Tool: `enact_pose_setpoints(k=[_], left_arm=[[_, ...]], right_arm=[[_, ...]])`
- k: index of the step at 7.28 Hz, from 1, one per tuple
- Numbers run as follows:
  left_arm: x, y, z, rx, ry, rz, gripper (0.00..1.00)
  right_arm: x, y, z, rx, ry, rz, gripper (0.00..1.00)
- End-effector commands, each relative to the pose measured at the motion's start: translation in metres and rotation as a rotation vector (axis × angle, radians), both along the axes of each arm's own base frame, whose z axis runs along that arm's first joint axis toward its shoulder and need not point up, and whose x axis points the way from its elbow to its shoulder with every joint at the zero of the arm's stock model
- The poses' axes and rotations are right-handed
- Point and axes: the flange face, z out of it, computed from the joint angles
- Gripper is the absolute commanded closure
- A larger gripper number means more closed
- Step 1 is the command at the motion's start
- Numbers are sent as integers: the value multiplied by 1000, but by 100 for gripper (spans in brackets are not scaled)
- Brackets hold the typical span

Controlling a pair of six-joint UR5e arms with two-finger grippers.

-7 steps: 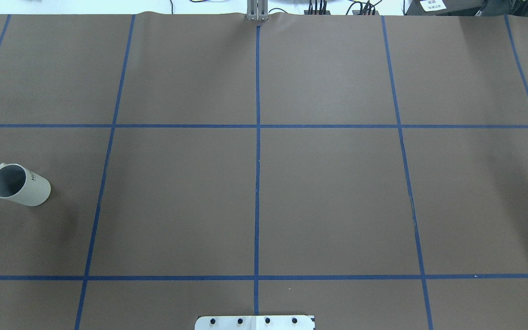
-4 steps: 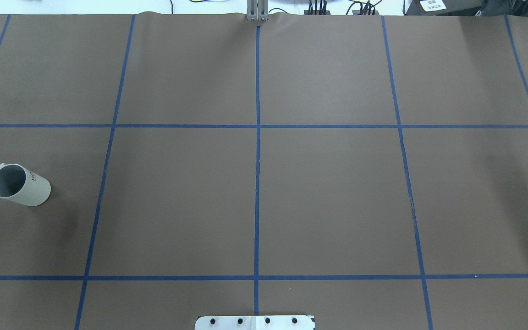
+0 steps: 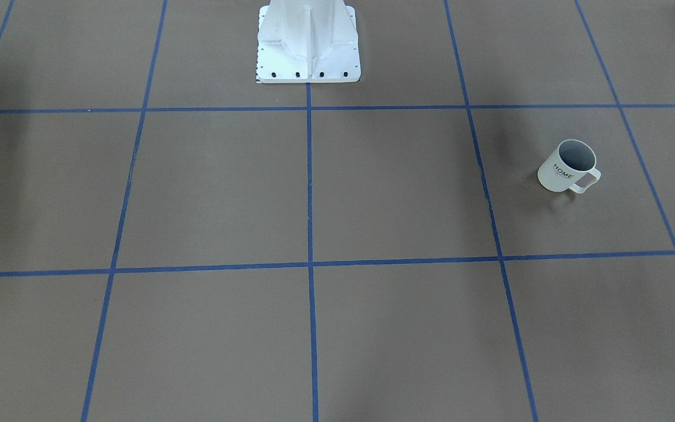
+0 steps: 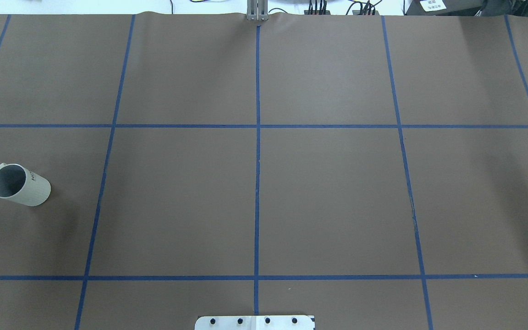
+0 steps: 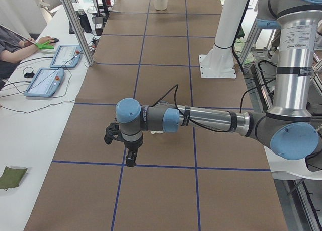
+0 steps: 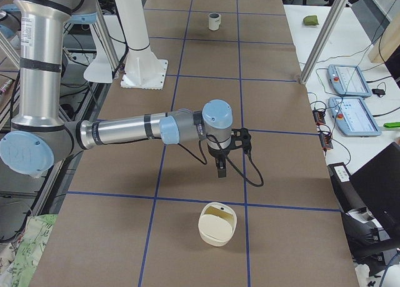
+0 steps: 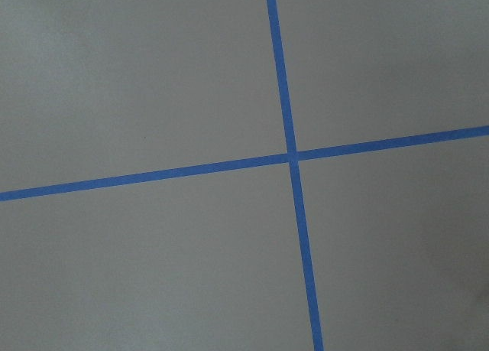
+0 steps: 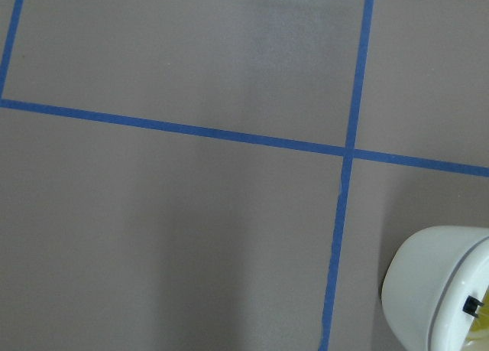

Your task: Left arm hands cup to right arm to dump lemon

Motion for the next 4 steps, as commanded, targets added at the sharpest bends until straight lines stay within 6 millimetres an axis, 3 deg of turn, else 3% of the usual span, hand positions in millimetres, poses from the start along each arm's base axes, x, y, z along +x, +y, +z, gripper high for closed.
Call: enact_pose_setpoints(k=[1, 4], left_arm=[[0, 5, 2, -4, -1, 0, 0], [1, 4, 3, -6, -4, 1, 0]], right_arm=[[0, -2, -2, 3, -2, 0, 0], [-2, -5, -4, 10, -2, -3, 0]])
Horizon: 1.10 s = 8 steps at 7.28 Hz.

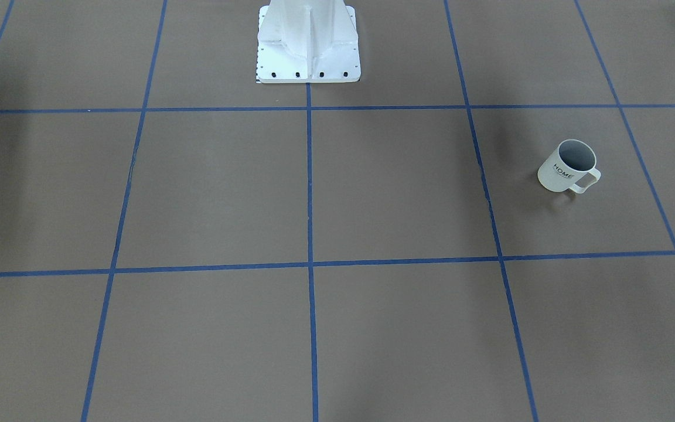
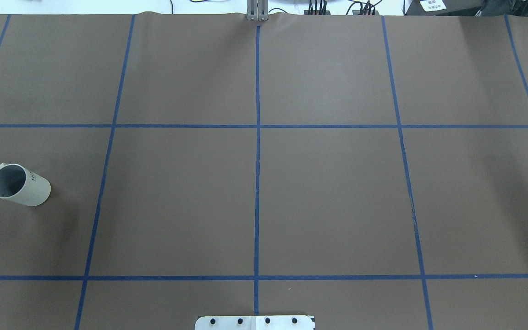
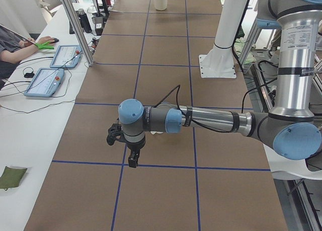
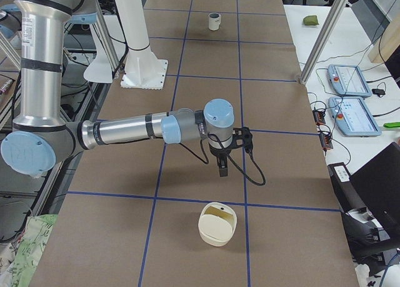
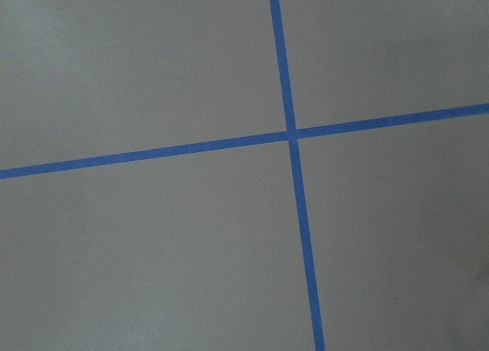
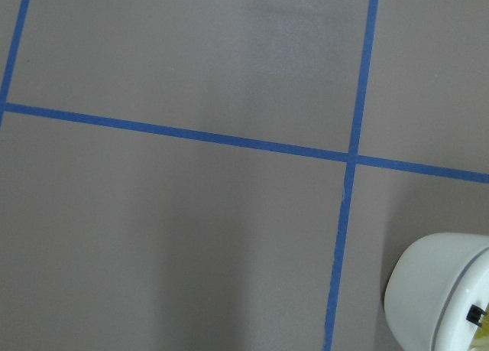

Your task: Left arm hands cup to right arm to dump lemon

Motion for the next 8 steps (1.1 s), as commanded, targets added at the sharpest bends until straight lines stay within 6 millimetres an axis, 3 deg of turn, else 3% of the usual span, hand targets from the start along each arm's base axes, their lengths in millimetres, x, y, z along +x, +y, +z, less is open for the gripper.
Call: enact_pose_setpoints(k=[1, 8], left_arm=[[0, 0, 2, -4, -3, 1, 0], [-4, -3, 8, -67, -55, -68, 0]], right_arm=[[-1, -1, 0, -1, 2, -2, 0], [1, -2, 15, -85, 34, 69, 0]])
